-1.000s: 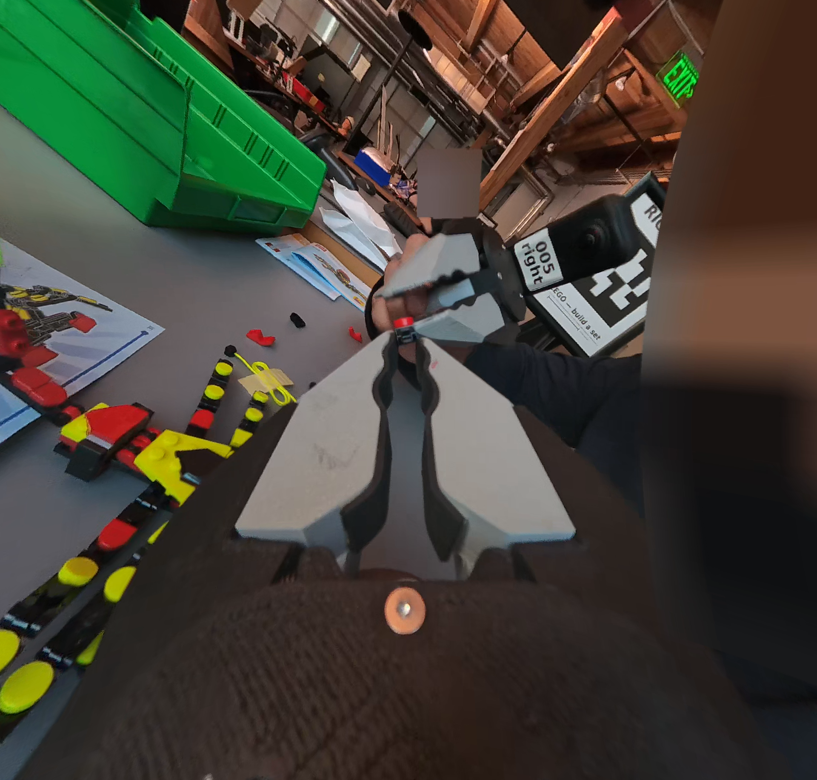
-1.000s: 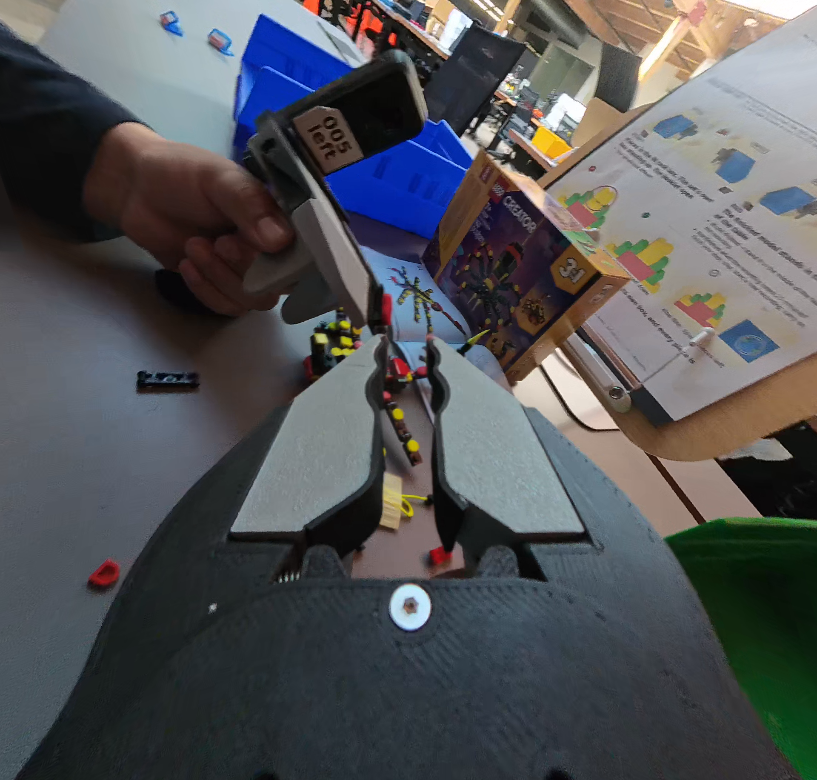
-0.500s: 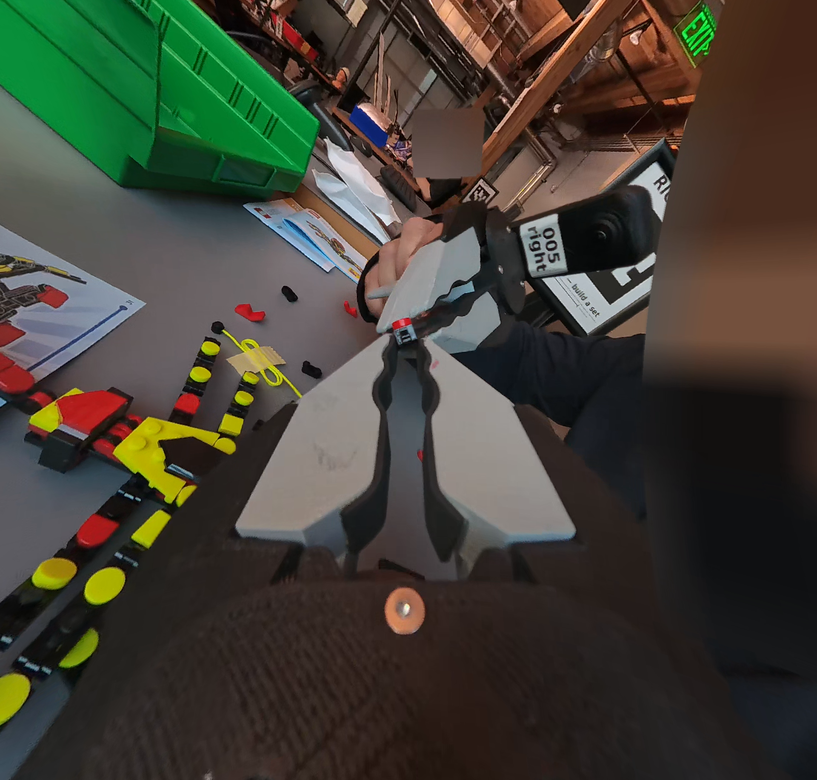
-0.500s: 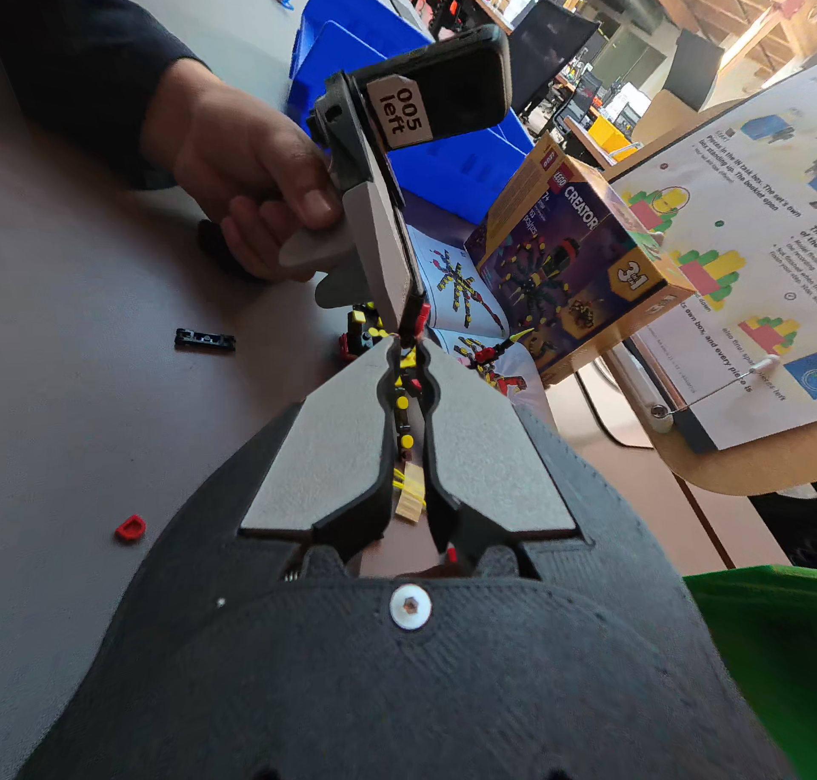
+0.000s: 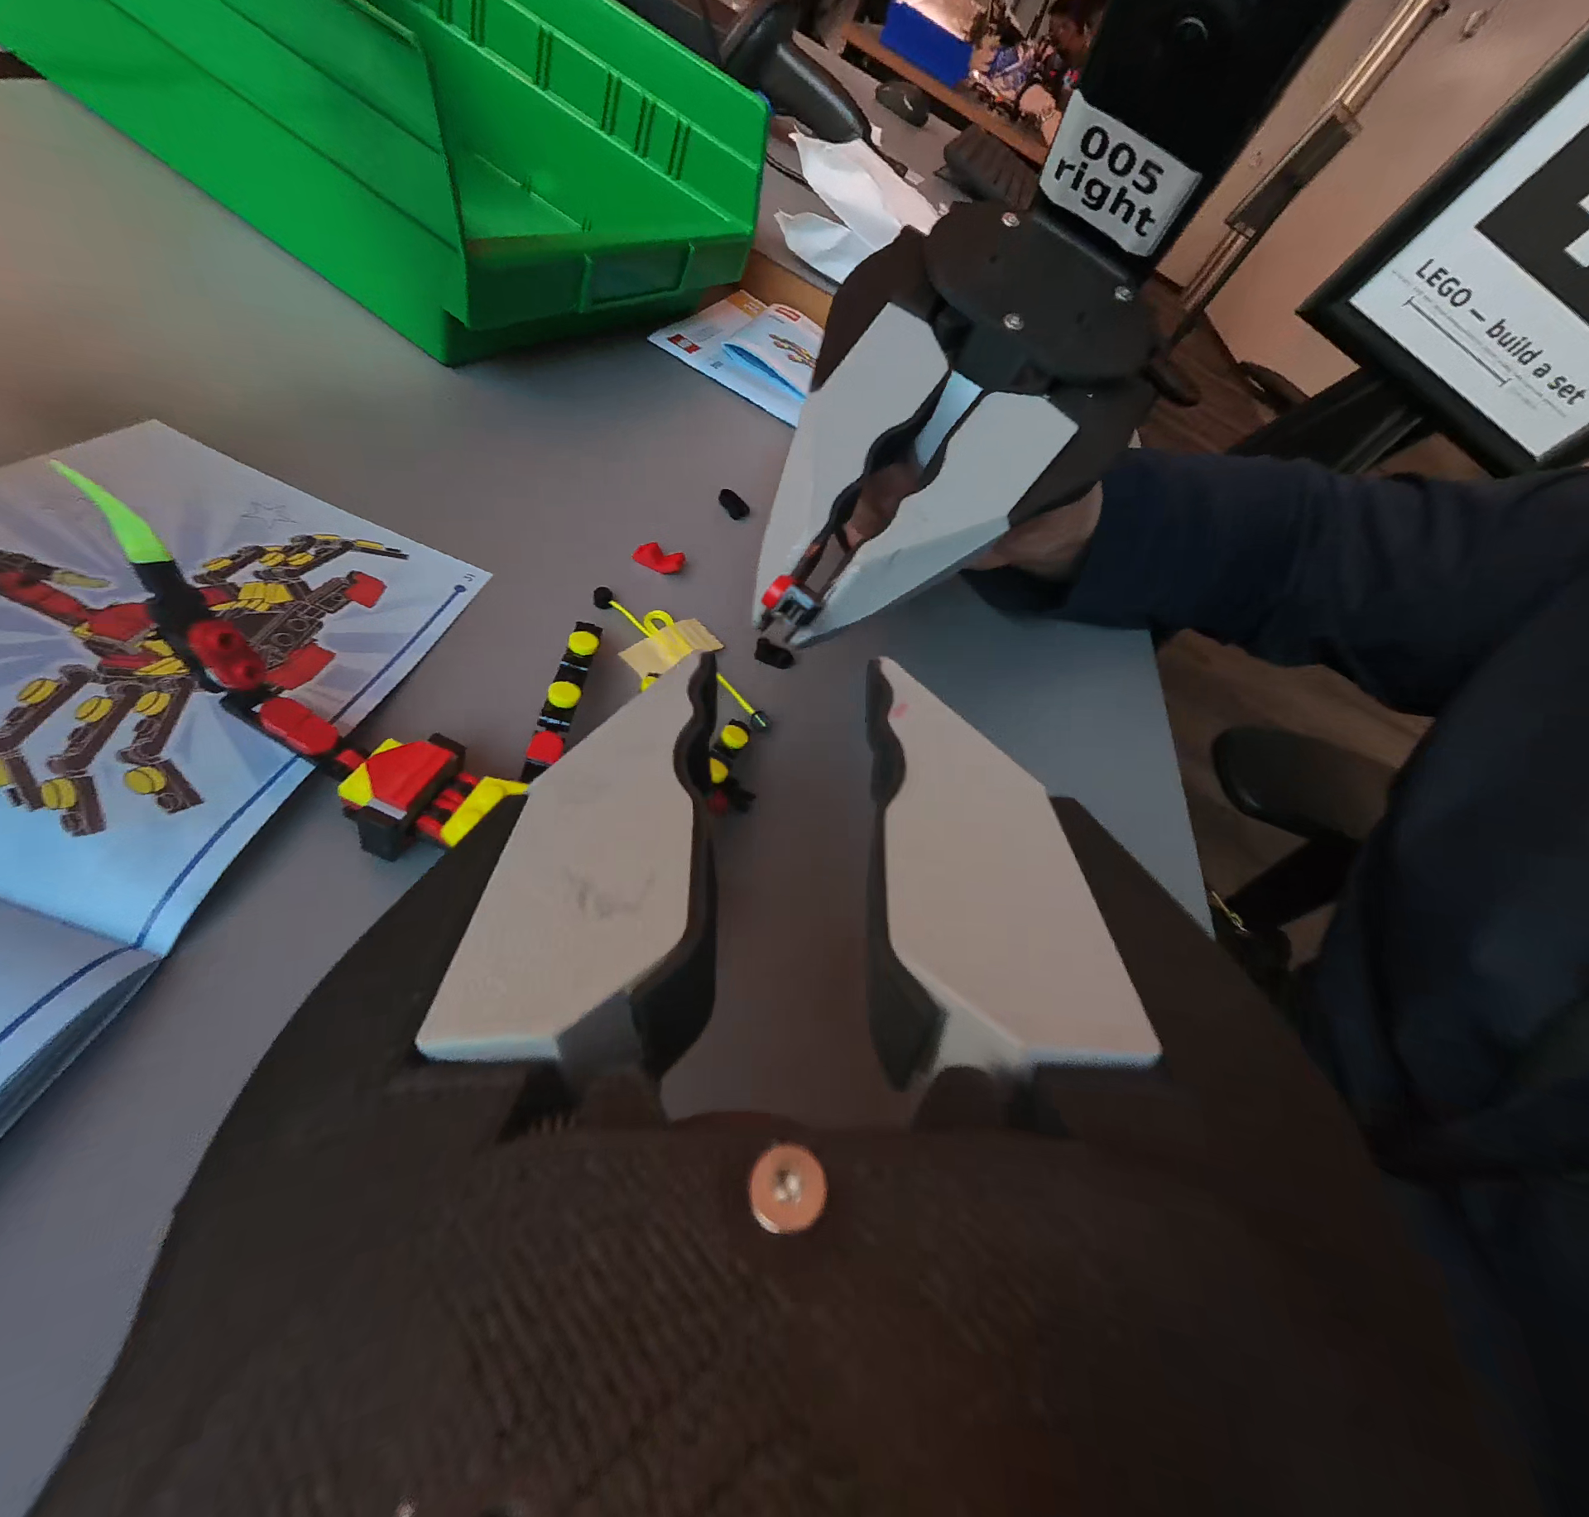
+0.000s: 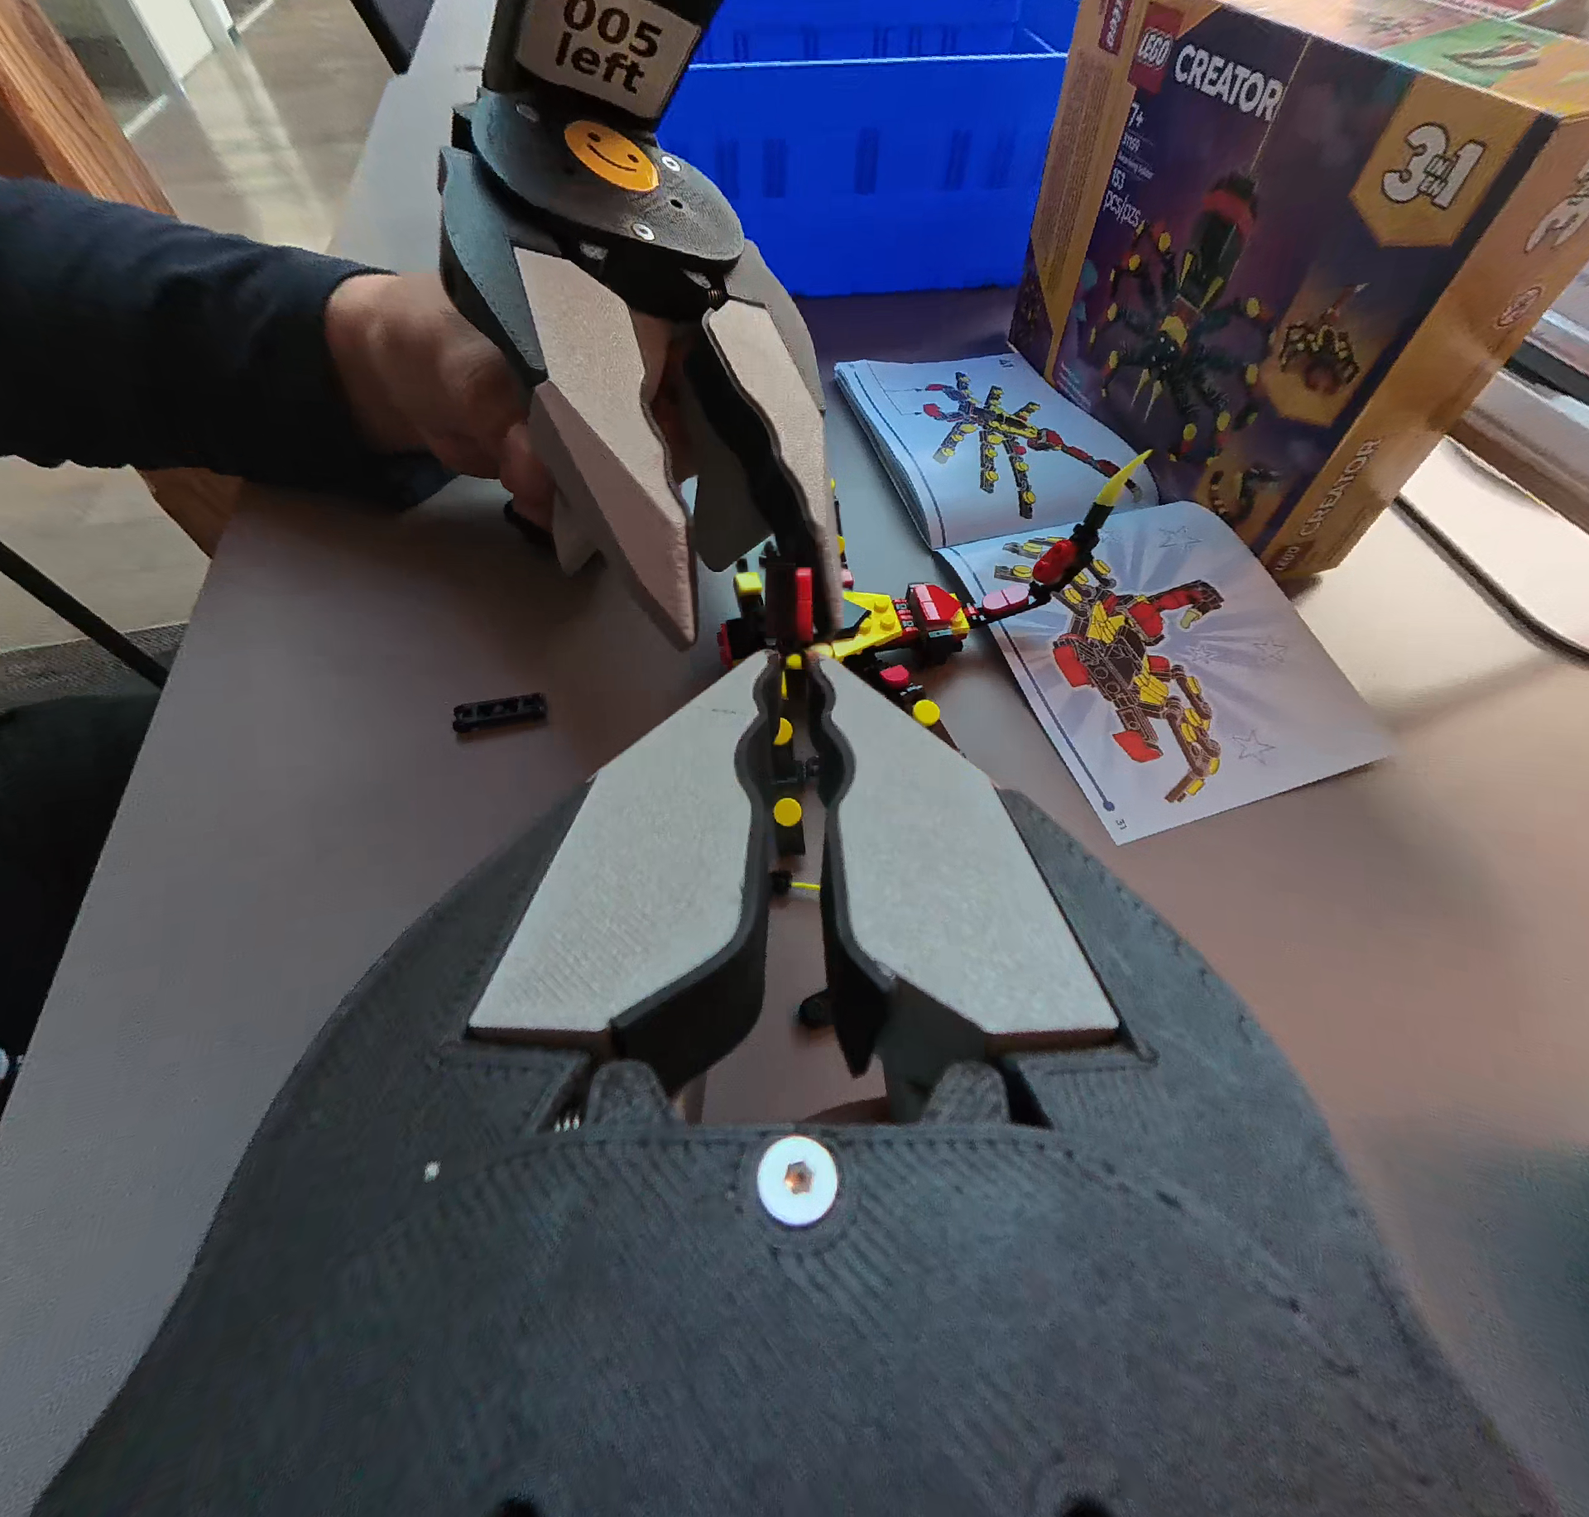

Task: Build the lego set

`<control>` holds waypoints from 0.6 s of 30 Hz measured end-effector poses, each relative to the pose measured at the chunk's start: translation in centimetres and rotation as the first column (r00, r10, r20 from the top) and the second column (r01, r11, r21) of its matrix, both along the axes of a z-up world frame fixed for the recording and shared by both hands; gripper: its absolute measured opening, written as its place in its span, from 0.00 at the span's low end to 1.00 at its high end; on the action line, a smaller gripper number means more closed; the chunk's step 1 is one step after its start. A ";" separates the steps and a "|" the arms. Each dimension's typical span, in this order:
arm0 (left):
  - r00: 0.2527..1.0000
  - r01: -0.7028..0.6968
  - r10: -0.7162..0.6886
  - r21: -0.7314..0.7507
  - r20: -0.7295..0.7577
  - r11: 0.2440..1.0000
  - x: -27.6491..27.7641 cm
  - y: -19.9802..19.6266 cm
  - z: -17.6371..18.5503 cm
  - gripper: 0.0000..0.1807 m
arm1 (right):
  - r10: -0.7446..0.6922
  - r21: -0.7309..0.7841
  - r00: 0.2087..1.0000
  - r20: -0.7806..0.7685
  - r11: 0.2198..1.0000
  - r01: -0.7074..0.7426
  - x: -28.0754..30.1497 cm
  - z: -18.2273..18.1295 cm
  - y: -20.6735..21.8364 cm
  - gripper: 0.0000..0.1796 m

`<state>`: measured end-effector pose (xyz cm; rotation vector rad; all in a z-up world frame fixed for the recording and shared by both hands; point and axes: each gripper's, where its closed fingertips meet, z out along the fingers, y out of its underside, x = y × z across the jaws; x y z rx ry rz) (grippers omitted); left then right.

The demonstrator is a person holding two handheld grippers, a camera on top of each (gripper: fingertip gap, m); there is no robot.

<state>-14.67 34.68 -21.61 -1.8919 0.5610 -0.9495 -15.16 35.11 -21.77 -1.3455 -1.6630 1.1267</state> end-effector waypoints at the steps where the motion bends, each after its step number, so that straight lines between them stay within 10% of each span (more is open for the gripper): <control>1: 1.000 -0.016 0.016 0.003 0.001 1.000 -0.3 0.2 0.0 0.17 | 0.002 -0.011 1.000 -0.002 1.000 -0.002 0.0 0.1 0.0 0.01; 18: 0.881 0.037 0.139 0.359 -0.452 0.933 -0.7 0.3 -1.2 0.17 | 0.014 -0.071 0.990 0.139 0.997 -0.005 0.3 -2.4 0.1 0.01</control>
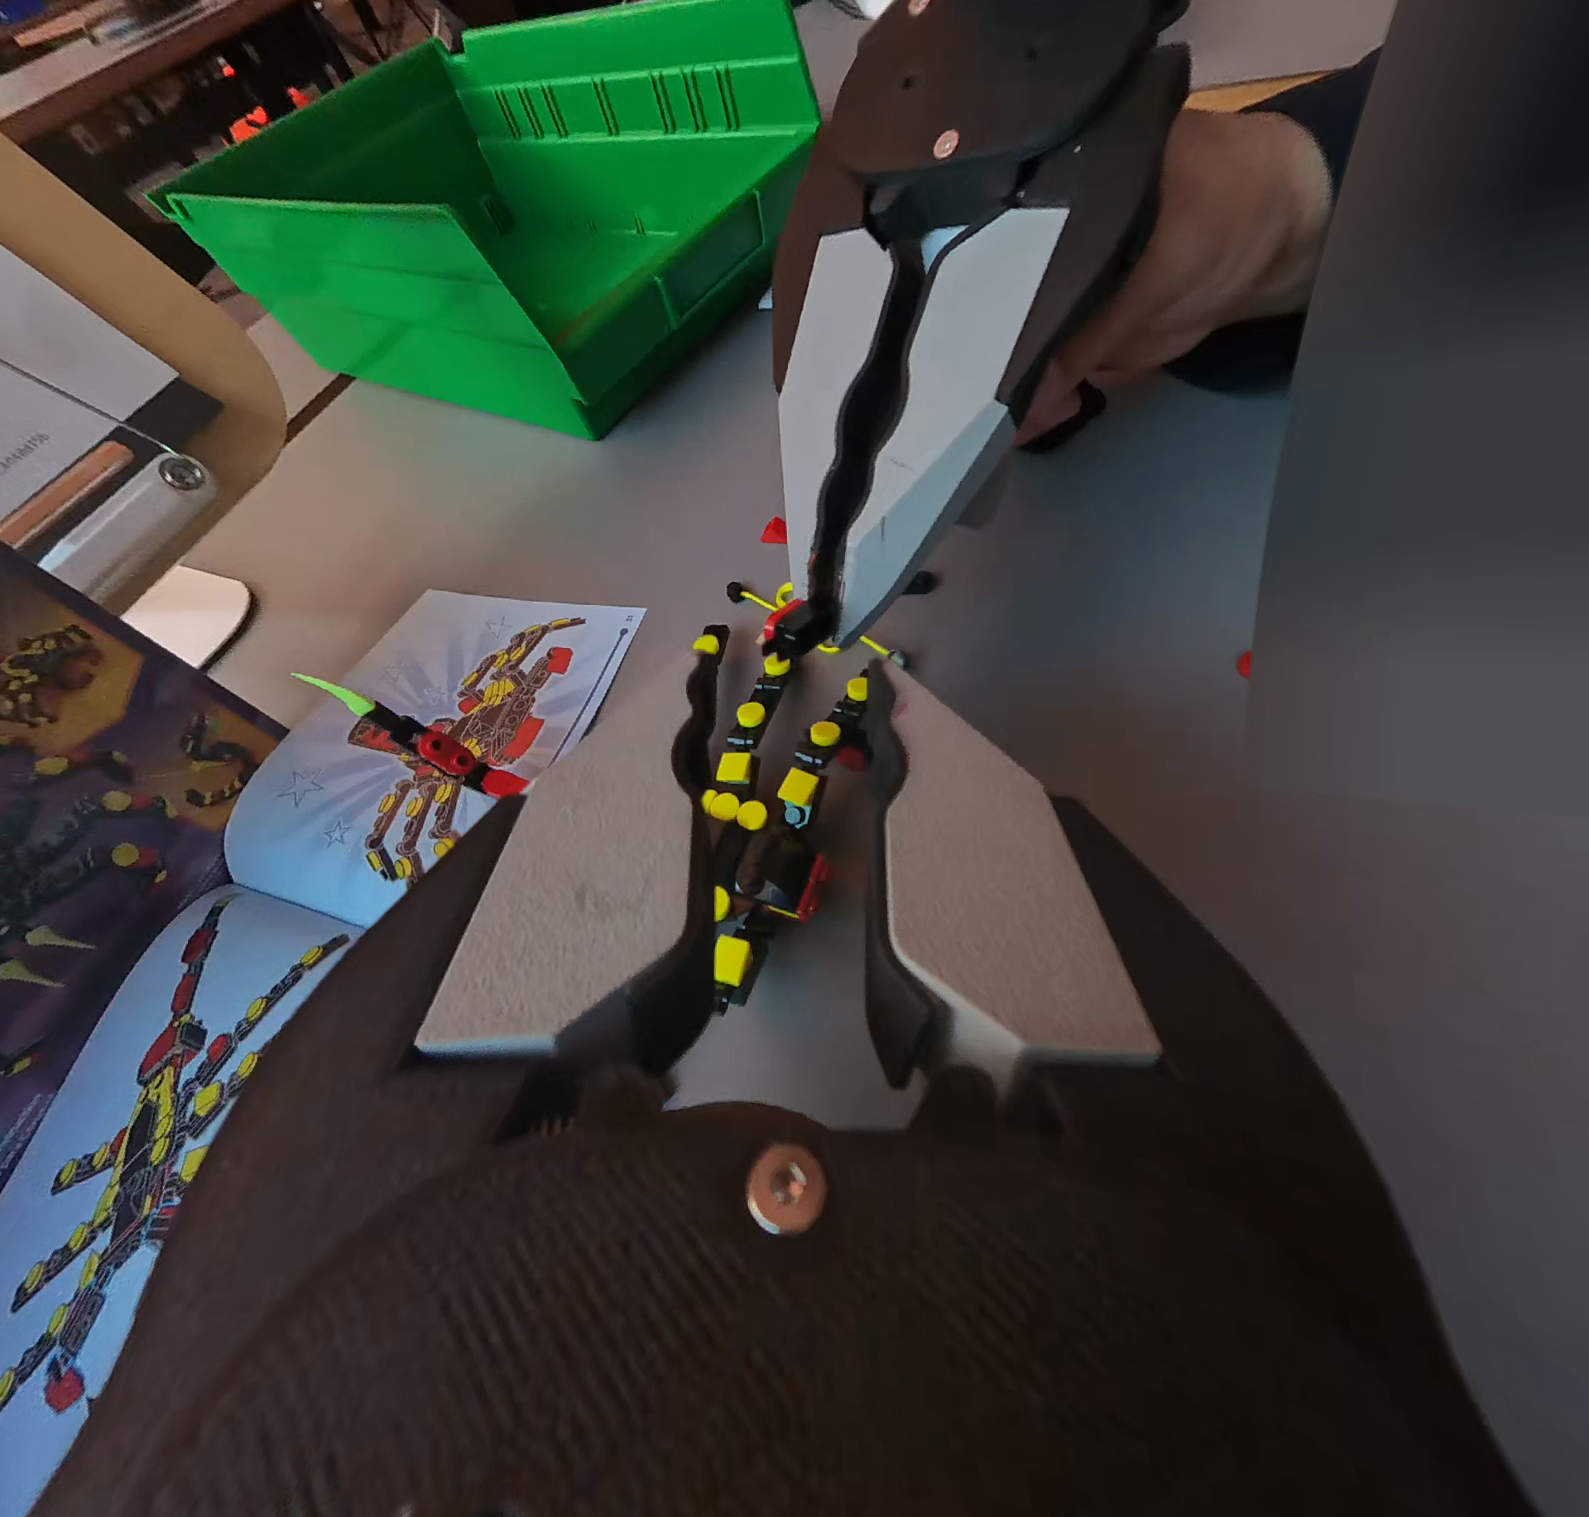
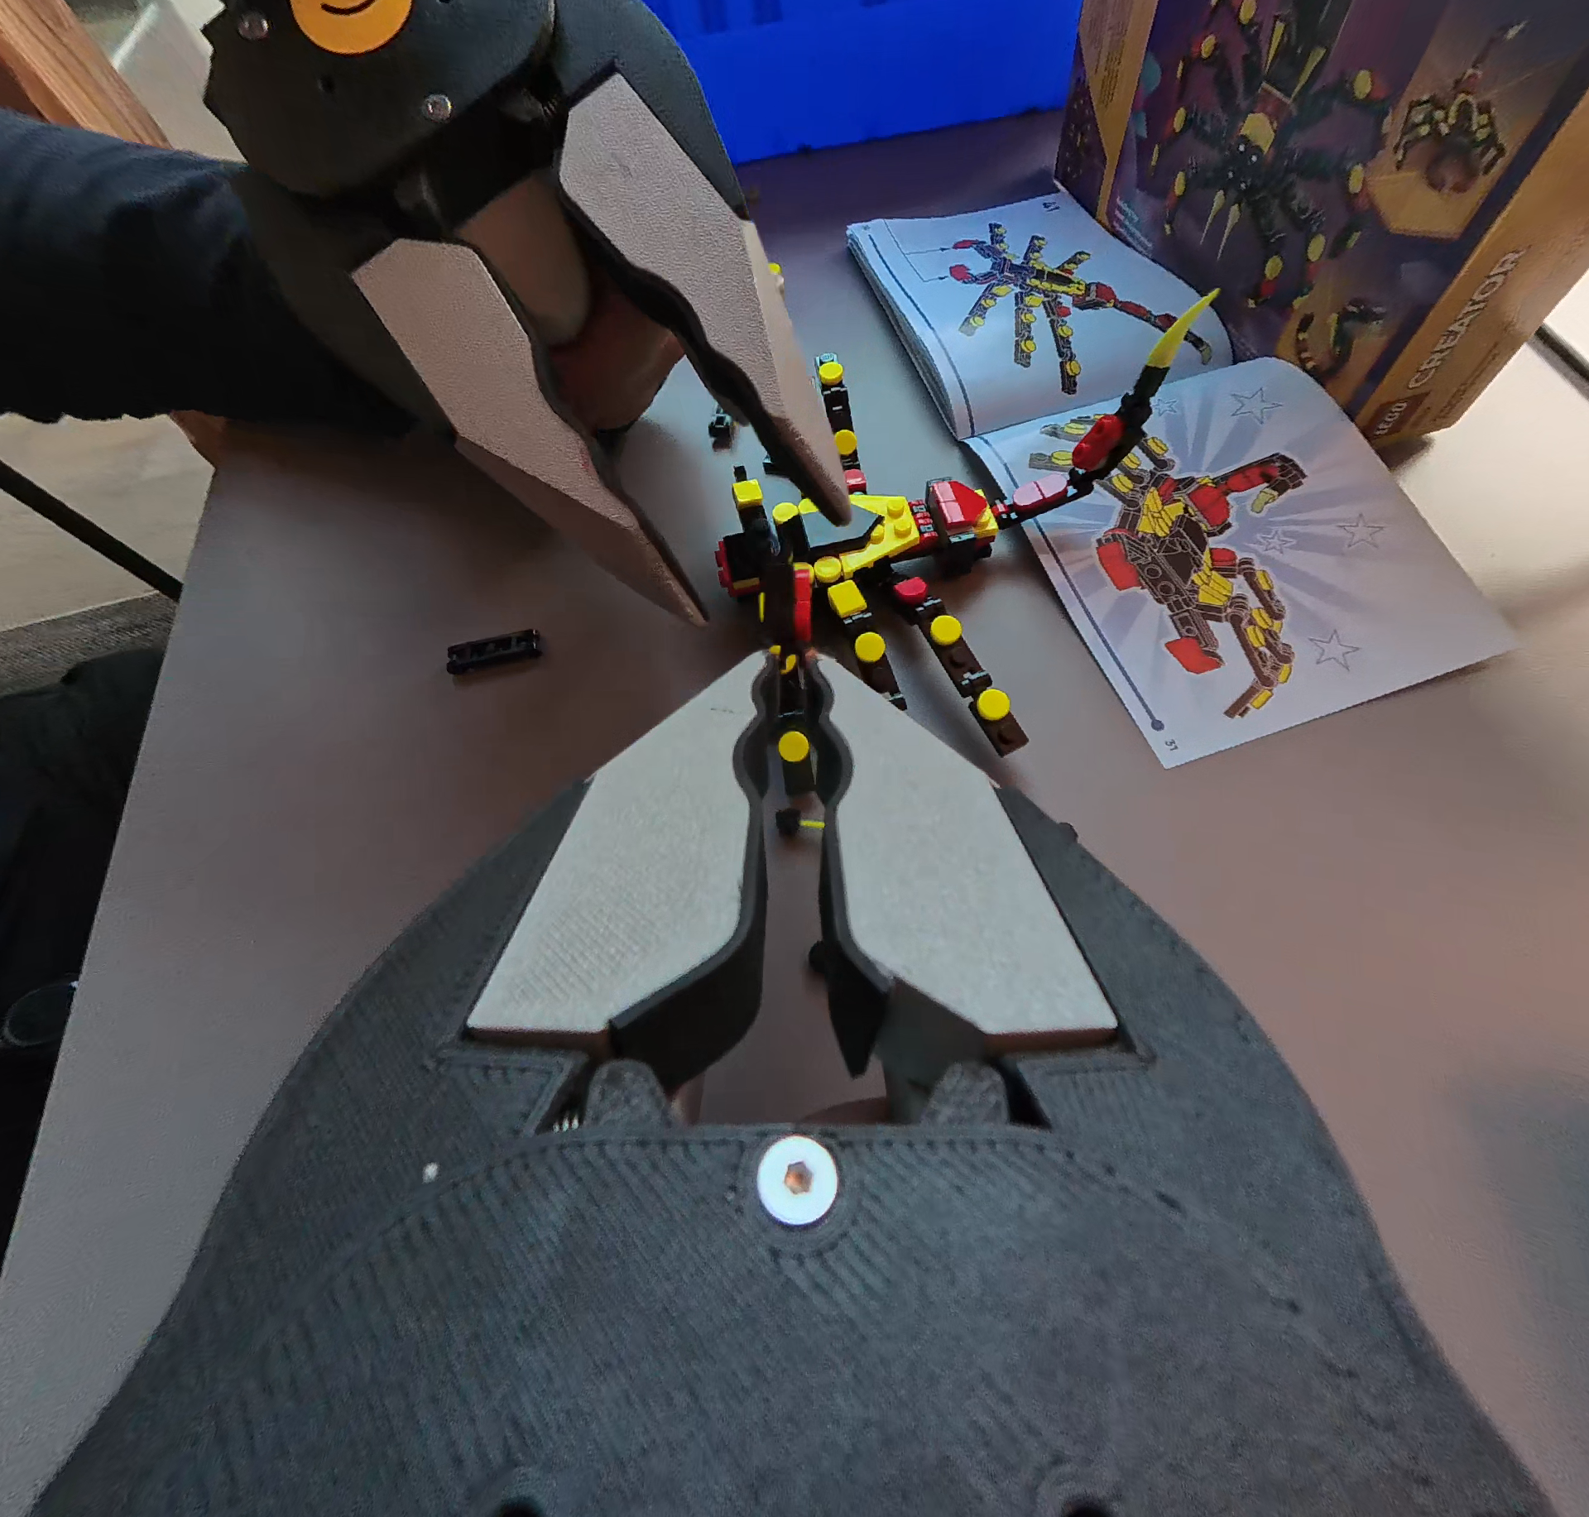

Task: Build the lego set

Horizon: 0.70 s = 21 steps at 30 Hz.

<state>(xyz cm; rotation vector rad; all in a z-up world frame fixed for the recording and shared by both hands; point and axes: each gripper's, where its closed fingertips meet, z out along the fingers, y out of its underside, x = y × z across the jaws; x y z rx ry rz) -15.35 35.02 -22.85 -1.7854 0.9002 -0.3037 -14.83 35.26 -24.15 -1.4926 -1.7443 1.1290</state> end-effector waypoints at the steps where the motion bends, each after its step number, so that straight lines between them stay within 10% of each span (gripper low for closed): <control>1: 1.000 -0.006 0.006 -0.004 -0.004 1.000 -0.1 0.1 -0.1 0.17 | 0.000 0.015 1.000 0.005 1.000 0.000 0.0 -0.1 0.0 0.01; 21: 0.971 -0.236 0.238 0.119 0.000 0.965 -5.4 2.9 1.3 0.13 | -0.129 0.232 0.984 -0.125 0.960 0.155 0.1 1.3 3.7 0.01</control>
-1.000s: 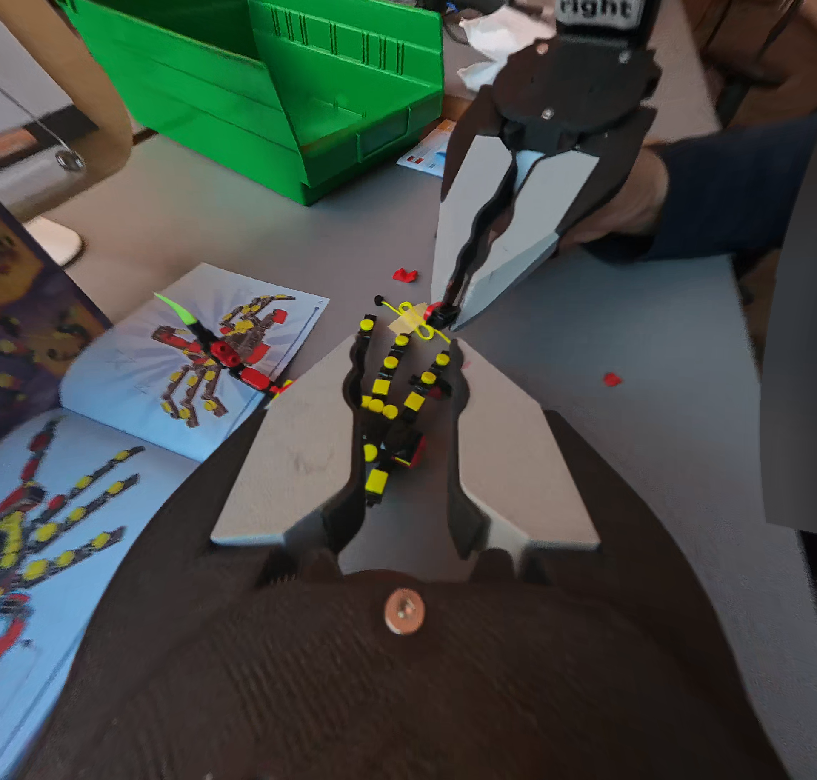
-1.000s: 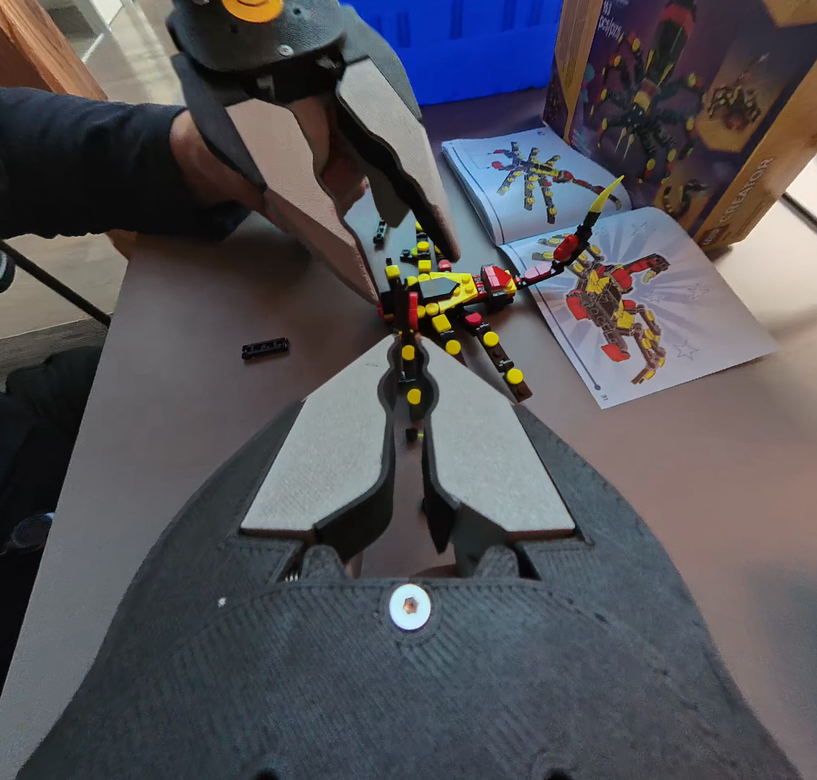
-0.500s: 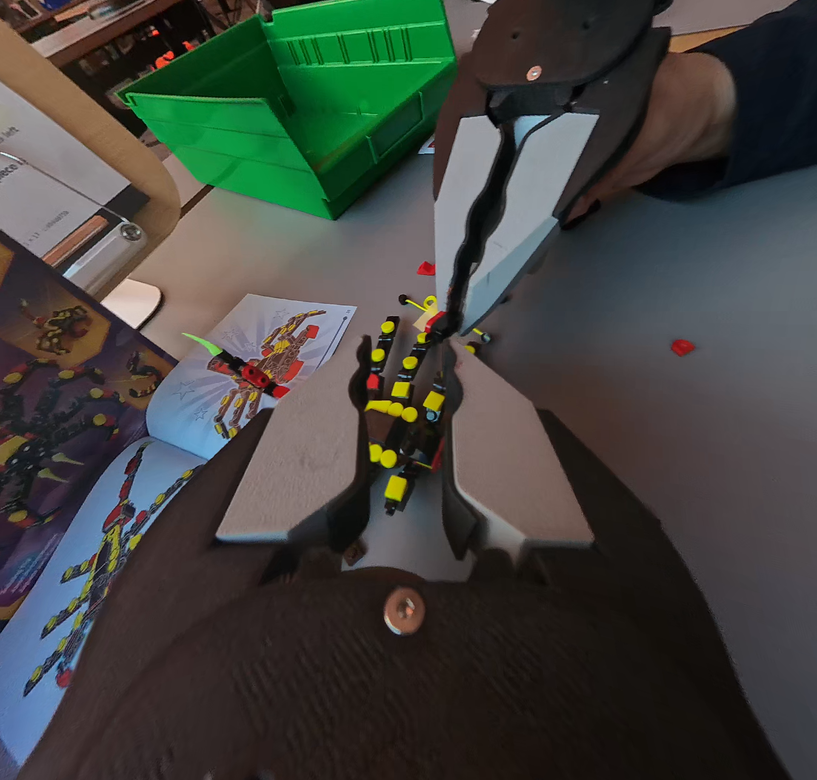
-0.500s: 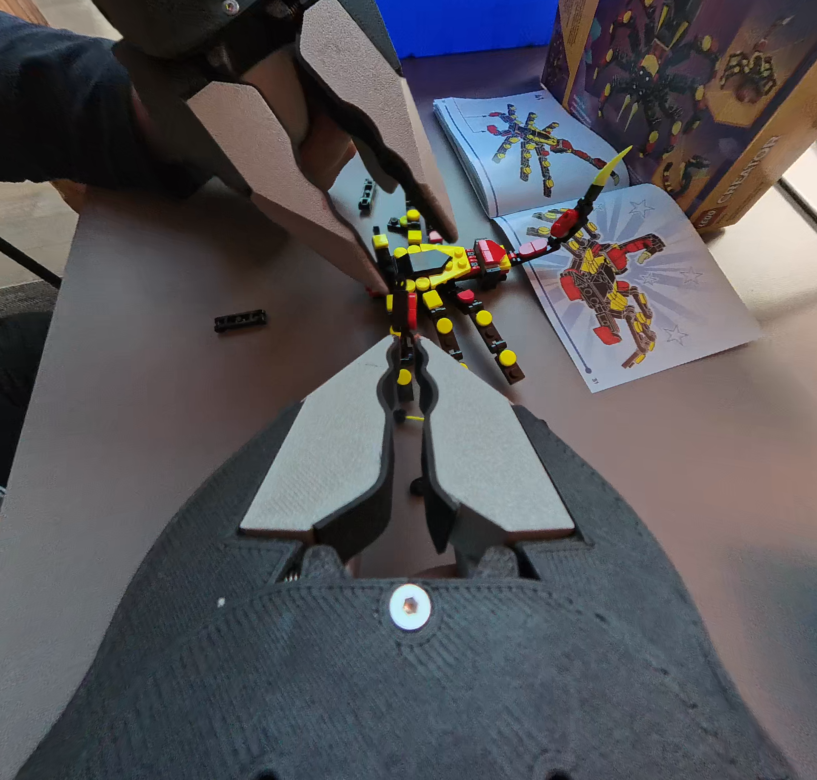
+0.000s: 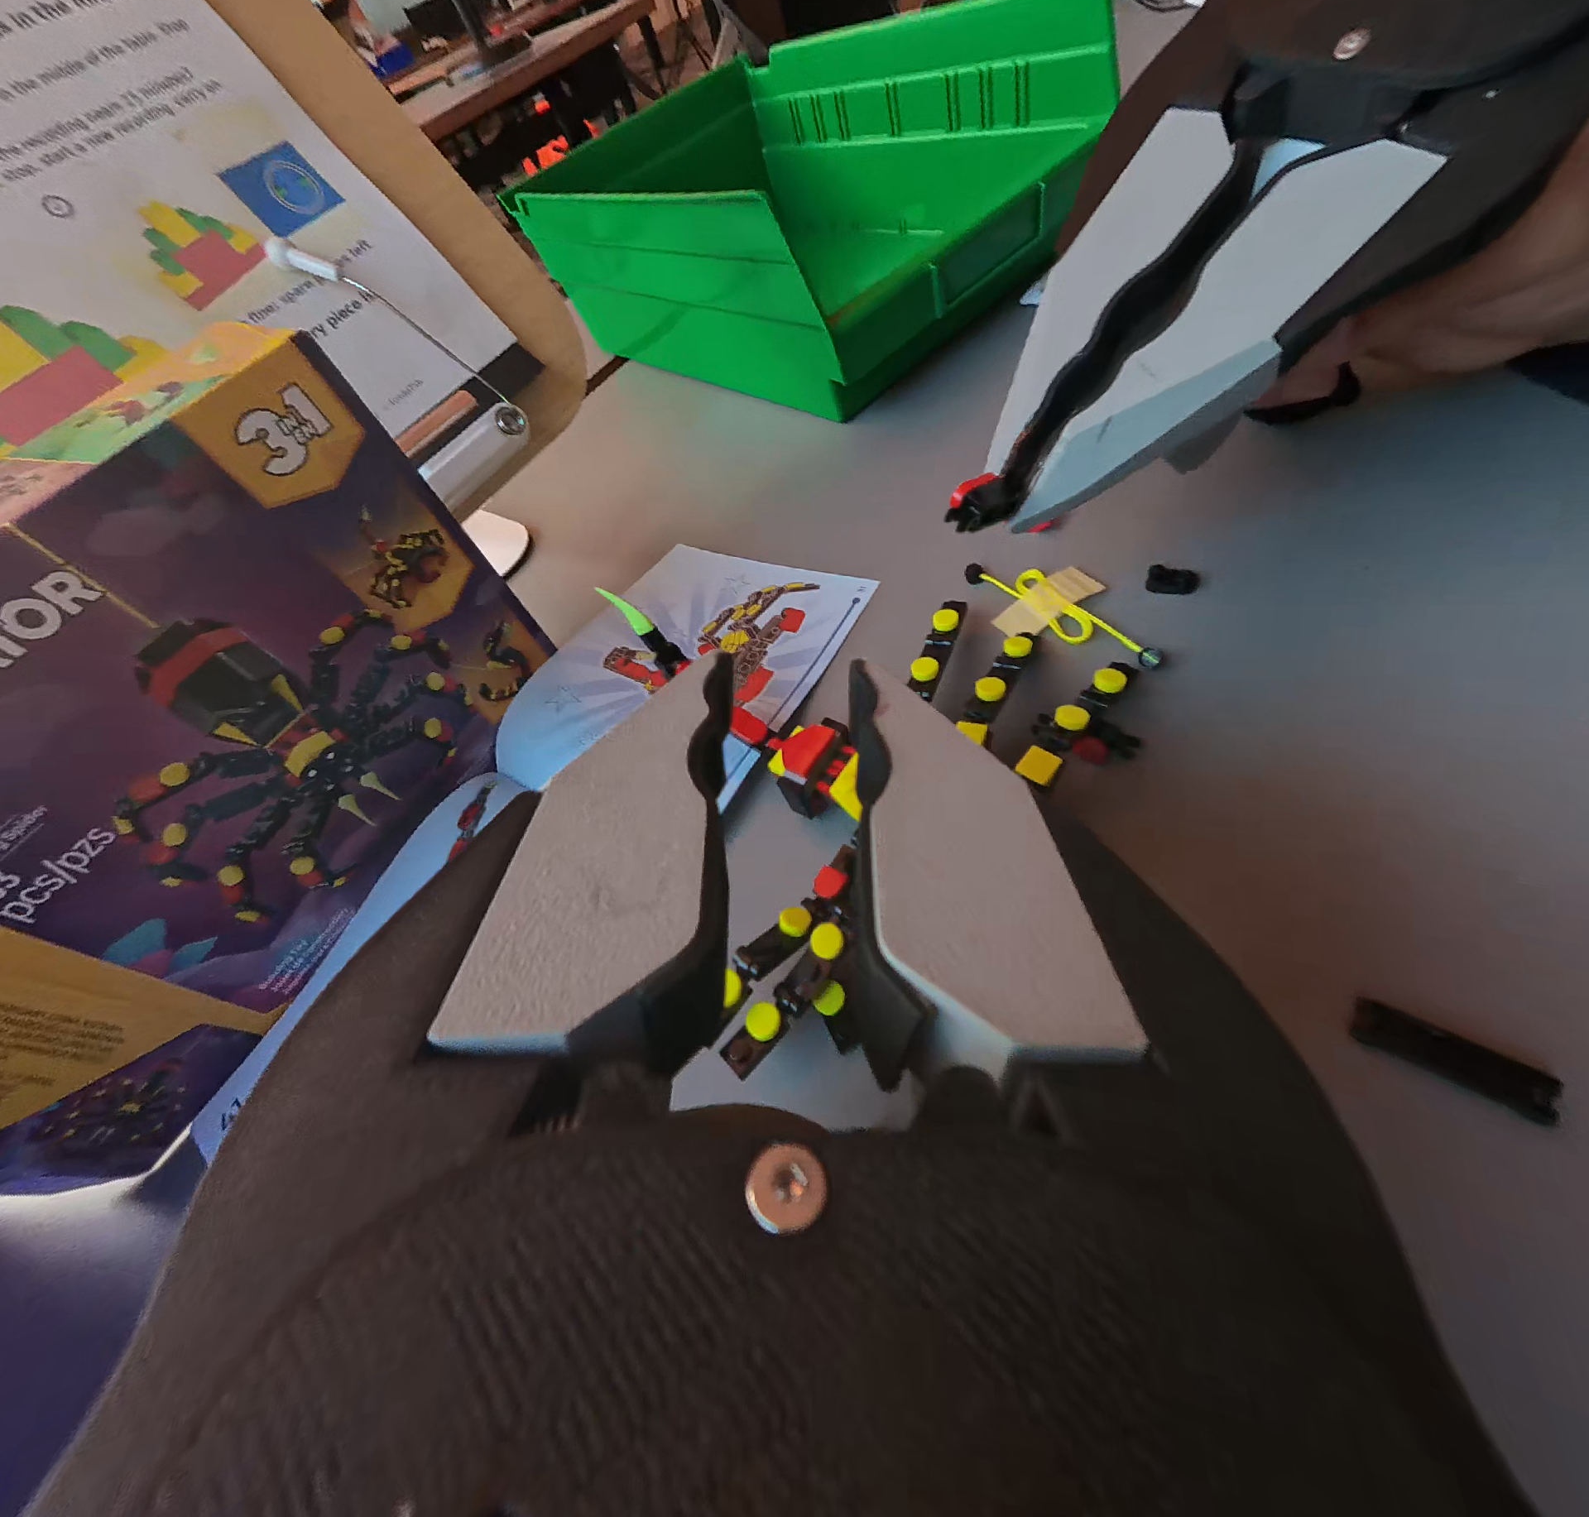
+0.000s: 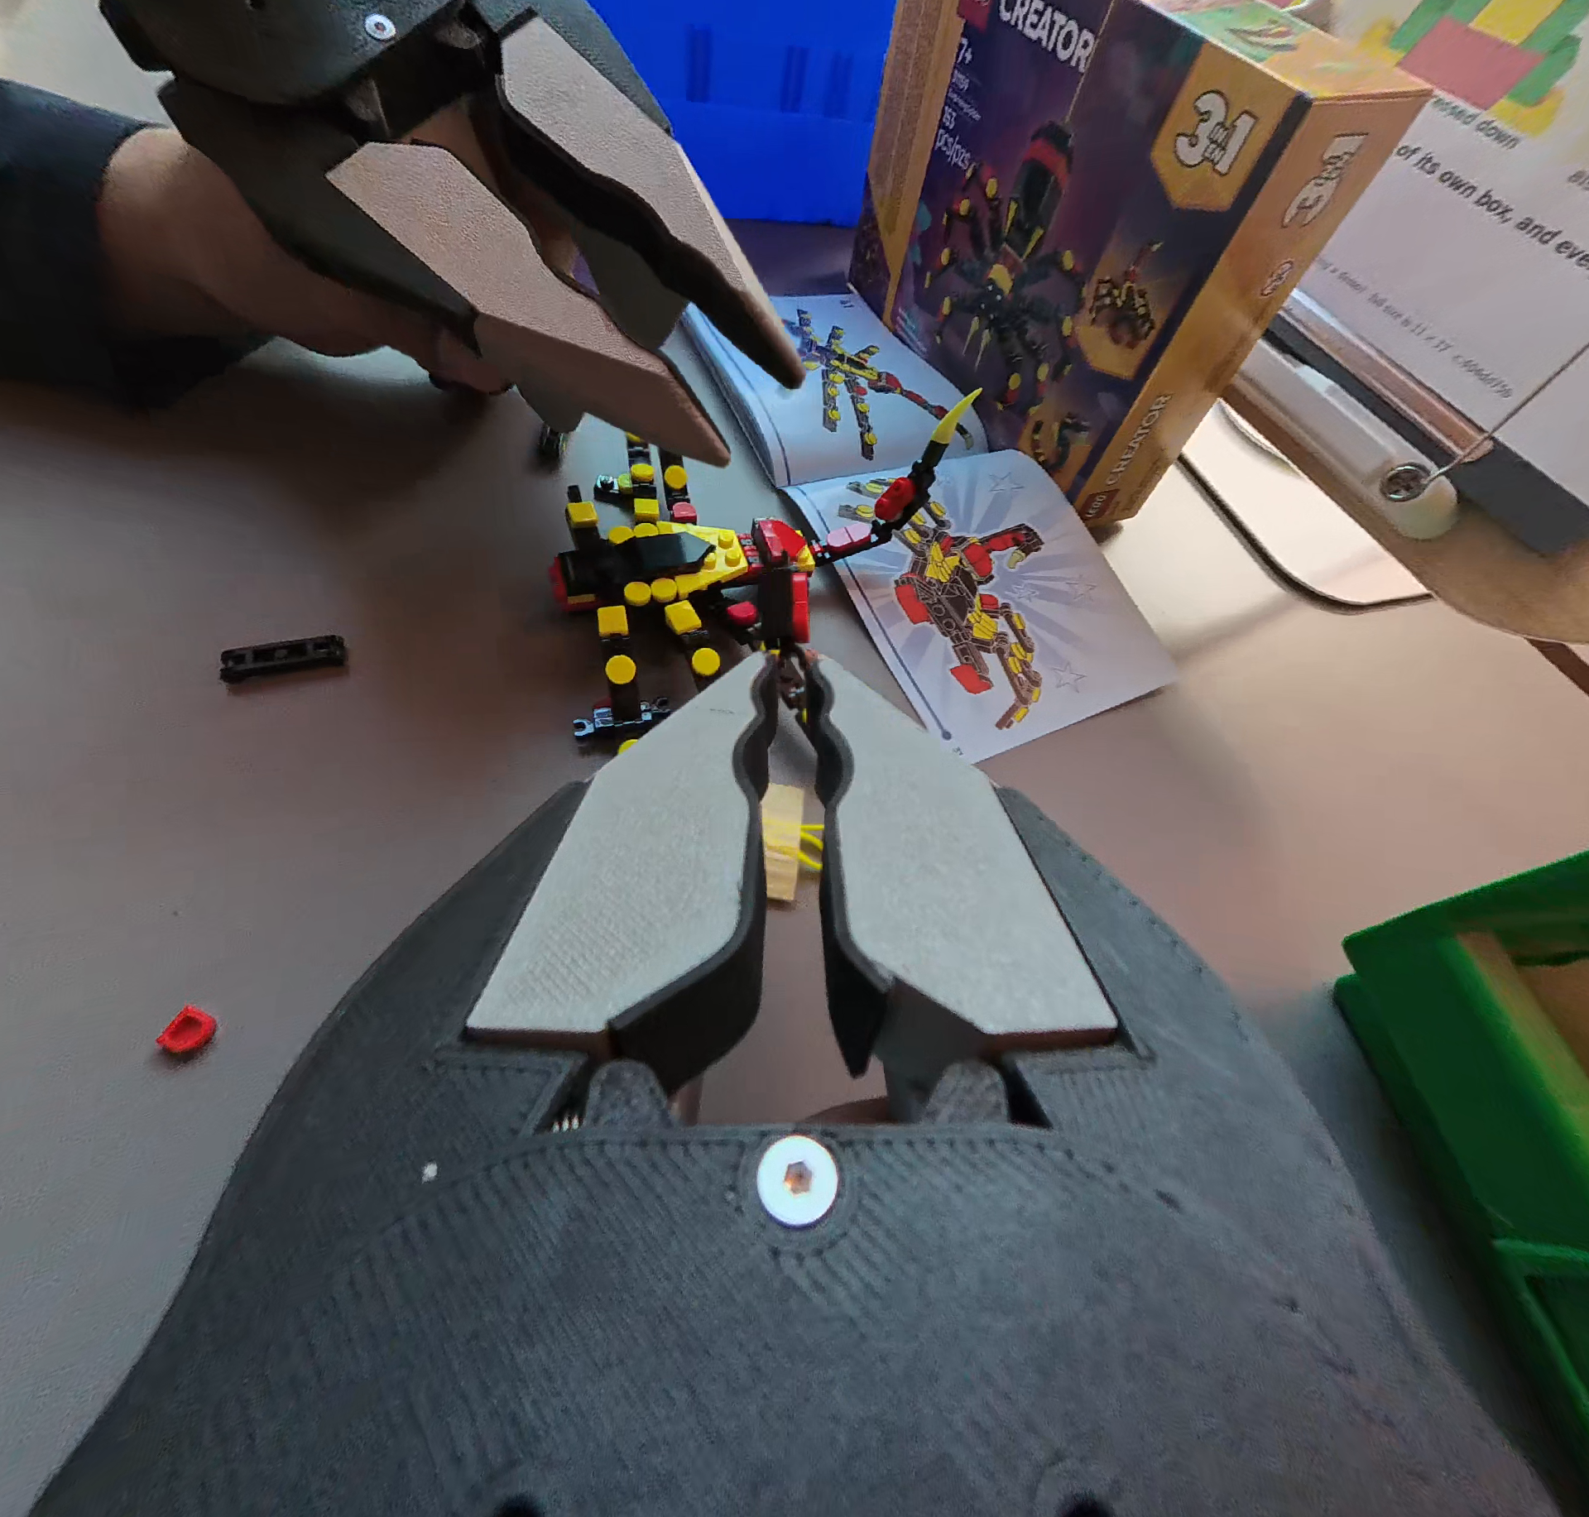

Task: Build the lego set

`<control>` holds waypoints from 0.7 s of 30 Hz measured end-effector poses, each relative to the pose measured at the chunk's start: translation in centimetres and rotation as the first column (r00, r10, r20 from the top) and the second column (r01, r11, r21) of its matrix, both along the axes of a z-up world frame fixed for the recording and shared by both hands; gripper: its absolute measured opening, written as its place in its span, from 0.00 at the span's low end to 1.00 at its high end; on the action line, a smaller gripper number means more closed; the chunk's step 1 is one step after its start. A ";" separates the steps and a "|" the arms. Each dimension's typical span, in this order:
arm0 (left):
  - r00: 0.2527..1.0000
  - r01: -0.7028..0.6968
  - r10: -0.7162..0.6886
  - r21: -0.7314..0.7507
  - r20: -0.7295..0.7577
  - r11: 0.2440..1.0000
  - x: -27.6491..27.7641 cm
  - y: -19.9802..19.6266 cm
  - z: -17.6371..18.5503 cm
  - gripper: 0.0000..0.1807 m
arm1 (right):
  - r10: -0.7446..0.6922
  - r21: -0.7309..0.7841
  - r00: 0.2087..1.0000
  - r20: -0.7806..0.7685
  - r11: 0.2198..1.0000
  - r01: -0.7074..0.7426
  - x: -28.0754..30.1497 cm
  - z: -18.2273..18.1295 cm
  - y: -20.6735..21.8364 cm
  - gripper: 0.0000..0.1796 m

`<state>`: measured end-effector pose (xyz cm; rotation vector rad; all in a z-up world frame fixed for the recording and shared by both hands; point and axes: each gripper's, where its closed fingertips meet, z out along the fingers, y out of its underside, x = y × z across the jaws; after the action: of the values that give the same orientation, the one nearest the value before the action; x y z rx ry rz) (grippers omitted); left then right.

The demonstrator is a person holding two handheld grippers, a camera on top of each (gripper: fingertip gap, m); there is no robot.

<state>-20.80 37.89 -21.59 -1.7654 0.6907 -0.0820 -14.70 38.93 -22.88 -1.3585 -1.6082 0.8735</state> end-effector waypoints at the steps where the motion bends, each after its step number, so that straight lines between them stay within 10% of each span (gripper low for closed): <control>1: 1.000 -0.002 0.002 0.013 0.007 1.000 0.0 0.0 0.2 0.13 | -0.003 0.001 1.000 -0.009 1.000 0.003 0.0 0.1 0.1 0.01; 21: 0.997 0.027 -0.033 0.081 0.071 0.996 1.5 0.0 1.9 0.11 | 0.010 -0.022 0.998 -0.067 1.000 -0.011 -0.1 0.8 -0.6 0.01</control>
<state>-19.27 37.84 -19.73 -1.6680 0.6598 -0.1365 -14.77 38.36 -22.07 -1.3237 -1.5603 0.9357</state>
